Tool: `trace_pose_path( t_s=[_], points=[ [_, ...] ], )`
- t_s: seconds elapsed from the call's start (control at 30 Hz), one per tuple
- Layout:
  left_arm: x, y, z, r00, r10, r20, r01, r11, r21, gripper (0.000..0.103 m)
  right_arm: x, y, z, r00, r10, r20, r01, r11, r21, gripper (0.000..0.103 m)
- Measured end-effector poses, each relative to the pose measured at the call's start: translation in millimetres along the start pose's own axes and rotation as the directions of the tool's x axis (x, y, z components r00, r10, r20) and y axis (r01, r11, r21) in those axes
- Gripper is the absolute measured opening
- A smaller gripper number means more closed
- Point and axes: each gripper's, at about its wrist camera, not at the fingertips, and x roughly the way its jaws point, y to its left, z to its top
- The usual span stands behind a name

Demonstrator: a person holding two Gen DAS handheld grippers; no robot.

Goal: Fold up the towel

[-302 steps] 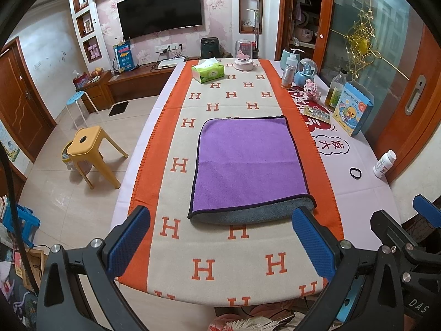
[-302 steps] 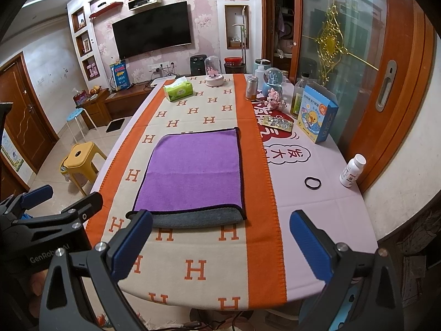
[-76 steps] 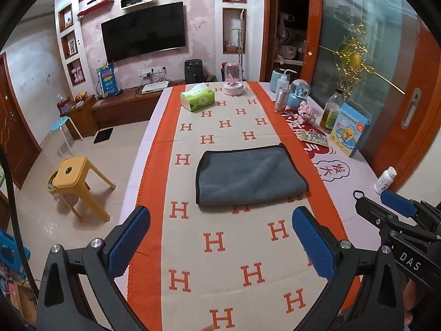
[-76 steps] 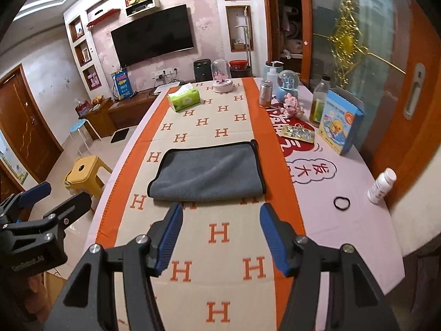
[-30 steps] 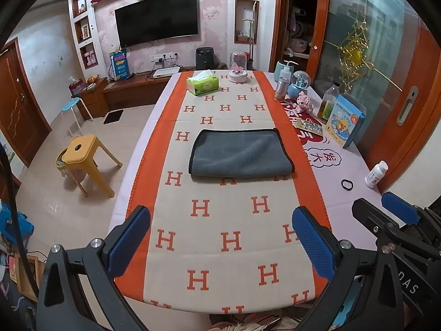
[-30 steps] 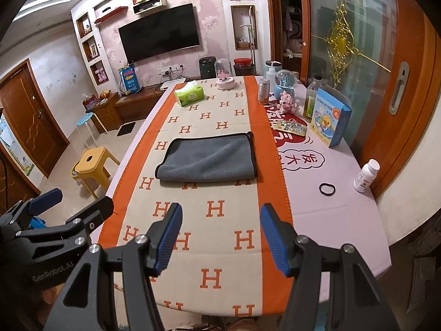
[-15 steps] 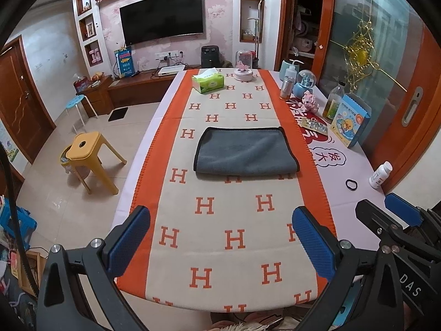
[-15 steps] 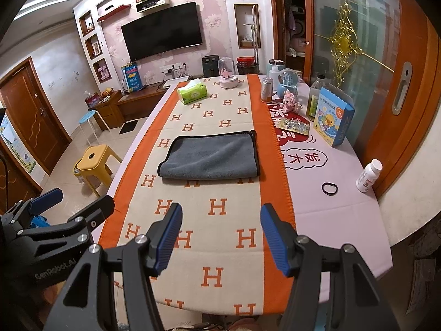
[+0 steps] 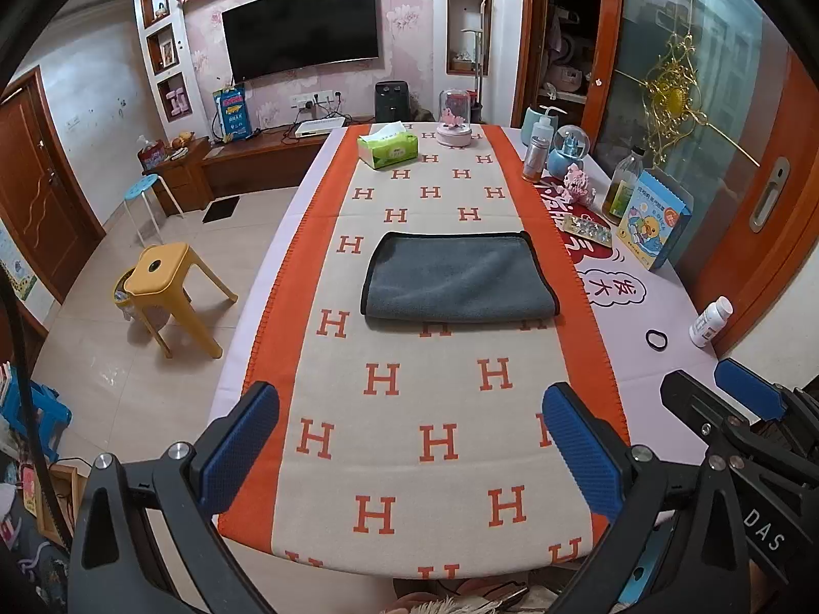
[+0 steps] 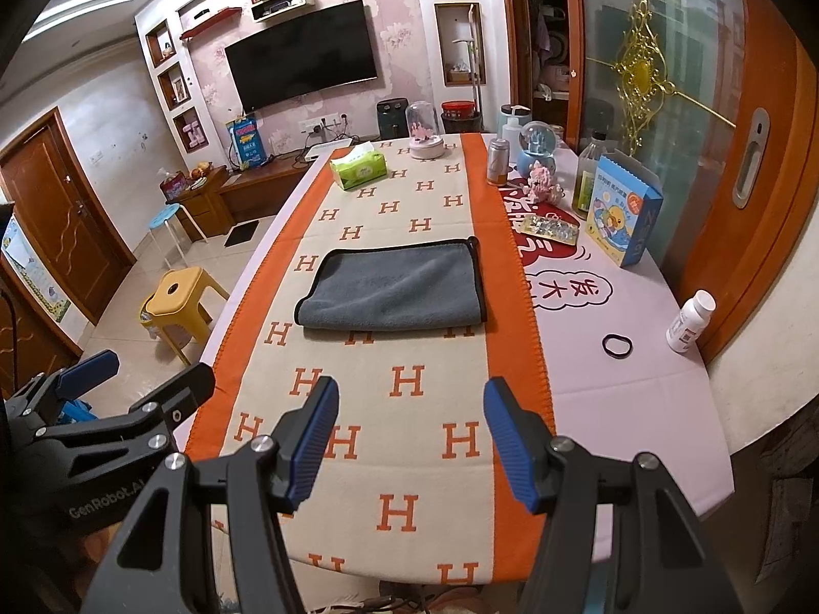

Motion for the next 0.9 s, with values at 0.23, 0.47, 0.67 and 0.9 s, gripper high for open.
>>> trace_pose_path(
  t_s=[0.23, 0.47, 0.67, 0.9],
  points=[
    [0, 0, 0, 1.000, -0.002, 0.000, 0.002, 1.000, -0.001, 0.102, 0, -1, 1, 1.000, 0.000, -0.001, 0.000, 1.000, 0.002, 0.059],
    [1, 0, 0, 1.000, 0.000, -0.005, 0.000, 1.000, -0.001, 0.102, 2, 0, 0, 1.000, 0.002, -0.004, -0.002, 1.000, 0.004, 0.059],
    [7, 3, -4, 1.000, 0.001, -0.015, -0.001, 1.000, -0.002, 0.102, 5, 2, -2, 1.000, 0.007, -0.007, -0.007, 1.000, 0.004, 0.059],
    [10, 5, -5, 1.000, 0.002, -0.023, -0.002, 1.000, -0.004, 0.102, 5, 2, -1, 1.000, 0.008, -0.008, -0.008, 1.000, 0.004, 0.059]
  ],
)
